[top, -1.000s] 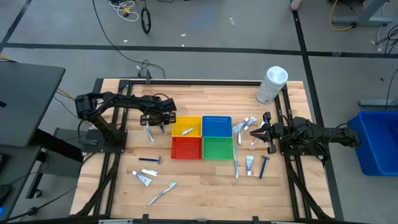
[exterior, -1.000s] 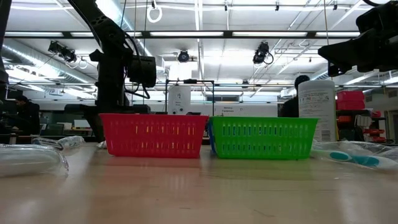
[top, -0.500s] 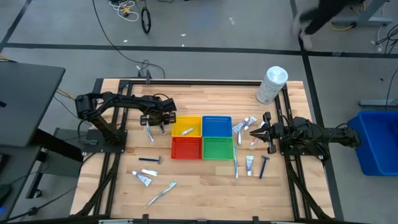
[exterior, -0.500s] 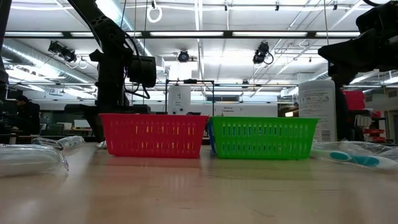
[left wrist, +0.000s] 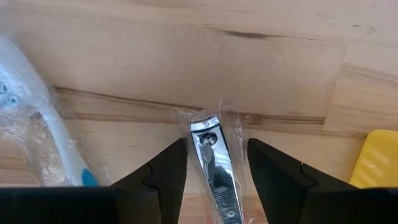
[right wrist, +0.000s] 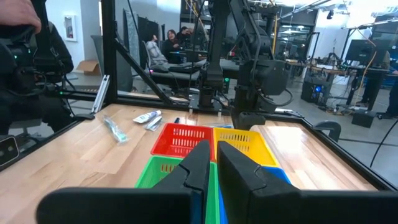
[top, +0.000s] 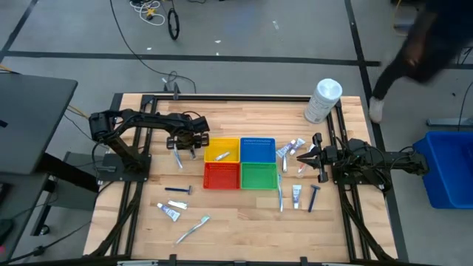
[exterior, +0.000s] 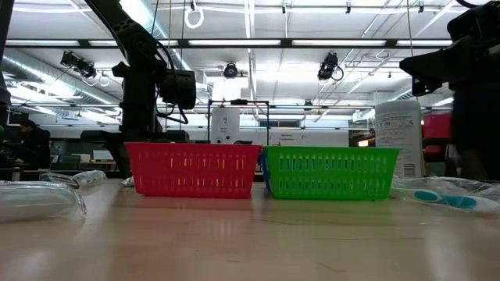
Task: Pick & Place Travel size toiletries
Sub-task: Put the middle left nail cutter into the yellow bin
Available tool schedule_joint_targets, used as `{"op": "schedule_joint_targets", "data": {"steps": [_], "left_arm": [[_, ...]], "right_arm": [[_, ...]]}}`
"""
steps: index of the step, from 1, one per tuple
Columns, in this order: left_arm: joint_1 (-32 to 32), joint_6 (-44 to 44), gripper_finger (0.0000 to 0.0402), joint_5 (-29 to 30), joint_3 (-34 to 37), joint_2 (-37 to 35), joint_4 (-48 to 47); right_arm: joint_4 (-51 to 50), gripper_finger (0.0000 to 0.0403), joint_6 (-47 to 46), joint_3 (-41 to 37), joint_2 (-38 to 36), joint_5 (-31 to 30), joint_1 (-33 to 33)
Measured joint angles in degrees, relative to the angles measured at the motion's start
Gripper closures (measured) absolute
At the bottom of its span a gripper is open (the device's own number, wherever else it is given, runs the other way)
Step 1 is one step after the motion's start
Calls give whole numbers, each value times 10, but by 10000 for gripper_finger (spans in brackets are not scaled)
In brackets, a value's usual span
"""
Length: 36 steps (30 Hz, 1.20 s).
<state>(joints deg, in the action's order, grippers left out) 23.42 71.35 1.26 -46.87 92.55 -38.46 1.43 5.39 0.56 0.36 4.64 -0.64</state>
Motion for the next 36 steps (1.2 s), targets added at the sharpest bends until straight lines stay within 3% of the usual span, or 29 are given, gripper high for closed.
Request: {"op": "schedule_joint_targets", "data": {"steps": [8, 23, 36], "left_arm": [[0, 2, 227, 0, 0, -1, 0], [0, 2, 320, 0, -1, -1, 0], [0, 2, 321, 0, -1, -1, 0]], "right_arm": [[0, 363, 0, 0, 0, 0, 0], [0, 363, 0, 0, 0, 0, 0], [0, 362, 0, 0, 0, 0, 0]]}}
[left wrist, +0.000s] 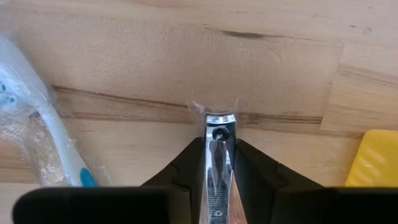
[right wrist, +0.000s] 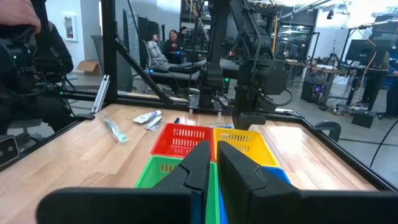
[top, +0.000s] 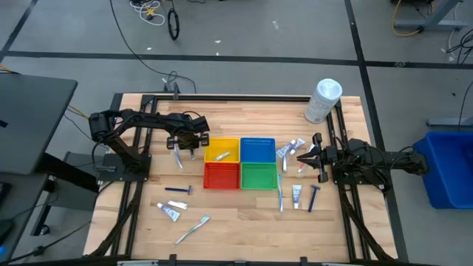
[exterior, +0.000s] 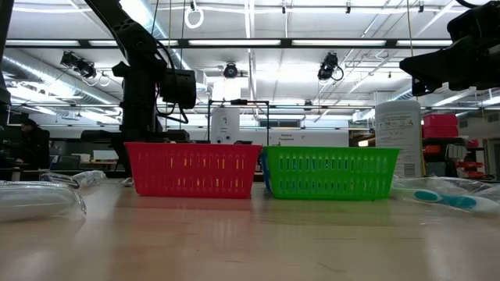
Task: Pick & Place Travel size toiletries
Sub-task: Put the middle left nail cutter into the yellow bin
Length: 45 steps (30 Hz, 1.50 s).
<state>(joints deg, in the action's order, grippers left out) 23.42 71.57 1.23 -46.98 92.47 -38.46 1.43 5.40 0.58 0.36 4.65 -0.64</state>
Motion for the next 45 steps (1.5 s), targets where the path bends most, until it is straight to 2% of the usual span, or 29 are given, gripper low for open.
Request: {"op": "schedule_joint_targets", "data": {"steps": [19, 36, 45], "left_arm": [[0, -20, 327, -9, 0, -2, -3], [0, -82, 324, -8, 0, -133, -23], [0, -137, 330, -9, 0, -159, -17]], "right_arm": [[0, 362, 0, 0, 0, 0, 0], [0, 362, 0, 0, 0, 0, 0], [0, 362, 0, 0, 0, 0, 0]]}}
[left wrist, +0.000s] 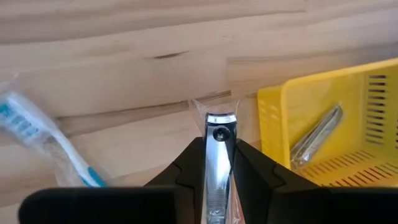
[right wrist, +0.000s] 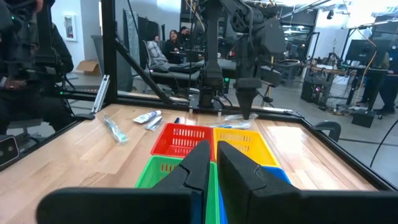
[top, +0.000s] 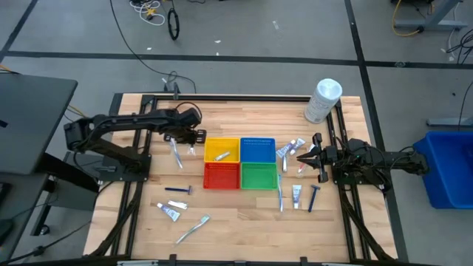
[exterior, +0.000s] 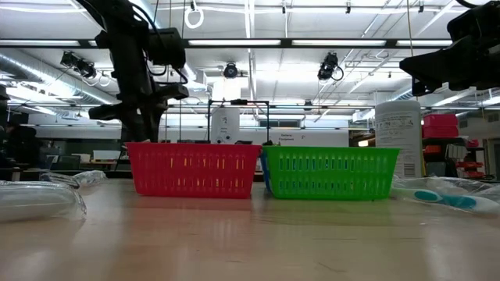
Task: Pick & Place Travel size toiletries
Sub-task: Put the middle left nail cutter into the yellow bin
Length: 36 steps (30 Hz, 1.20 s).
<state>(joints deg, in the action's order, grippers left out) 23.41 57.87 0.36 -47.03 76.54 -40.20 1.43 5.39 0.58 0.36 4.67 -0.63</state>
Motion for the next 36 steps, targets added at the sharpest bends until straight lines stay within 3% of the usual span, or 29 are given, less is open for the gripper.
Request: {"op": "schedule_joint_targets", "data": {"steps": [22, 30, 36], "left_arm": [[-31, -121, 330, -70, -8, -29, 132], [-52, -302, 329, -73, -31, -29, 195], [-67, -371, 325, -57, -32, -22, 245]], "right_arm": [[0, 362, 0, 0, 0, 0, 0], [0, 362, 0, 0, 0, 0, 0], [0, 362, 0, 0, 0, 0, 0]]}}
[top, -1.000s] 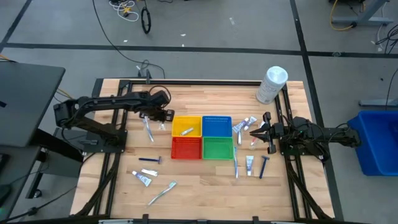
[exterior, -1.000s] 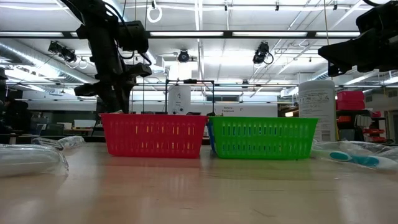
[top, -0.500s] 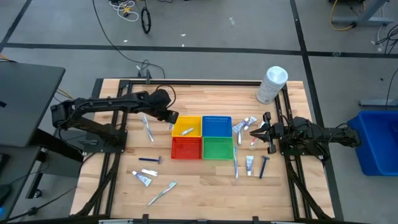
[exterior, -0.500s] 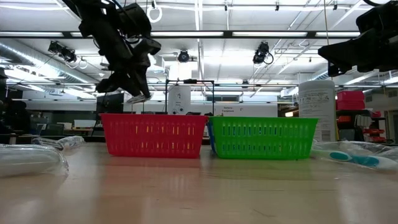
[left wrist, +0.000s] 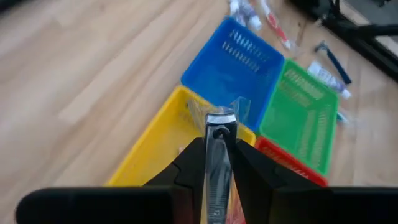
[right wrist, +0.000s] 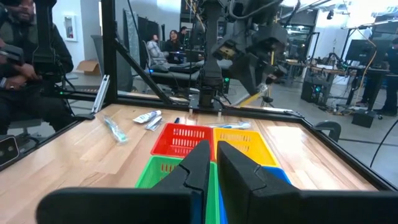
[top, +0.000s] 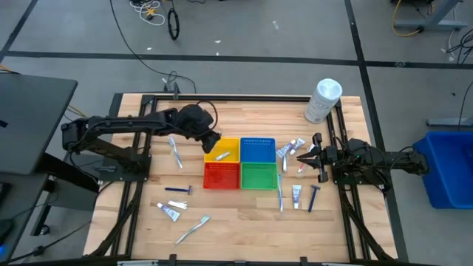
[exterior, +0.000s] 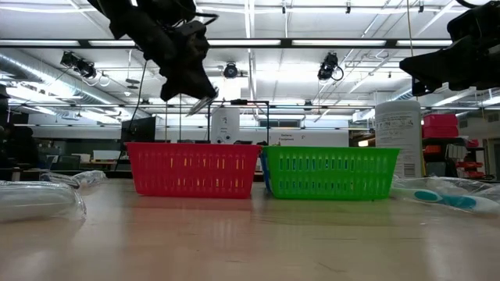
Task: Pick & Place Travel size toiletries
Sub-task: Put the middle left nail cutter into the yellow bin
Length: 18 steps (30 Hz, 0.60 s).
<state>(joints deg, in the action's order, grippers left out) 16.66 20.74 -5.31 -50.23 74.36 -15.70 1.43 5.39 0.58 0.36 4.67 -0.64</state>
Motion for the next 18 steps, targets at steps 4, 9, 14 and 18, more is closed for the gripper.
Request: {"op": "schedule_joint_targets", "data": {"steps": [4, 9, 14, 18], "left_arm": [[-5, -17, 328, 6, 0, 24, -1], [-9, -35, 330, 3, 0, 69, 8], [-9, -48, 325, -9, 0, 98, 21], [-11, -67, 323, -10, 0, 117, 24]], "right_arm": [[0, 362, 0, 0, 0, 0, 0], [0, 362, 0, 0, 0, 0, 0], [0, 363, 0, 0, 0, 0, 0], [0, 362, 0, 0, 0, 0, 0]]}}
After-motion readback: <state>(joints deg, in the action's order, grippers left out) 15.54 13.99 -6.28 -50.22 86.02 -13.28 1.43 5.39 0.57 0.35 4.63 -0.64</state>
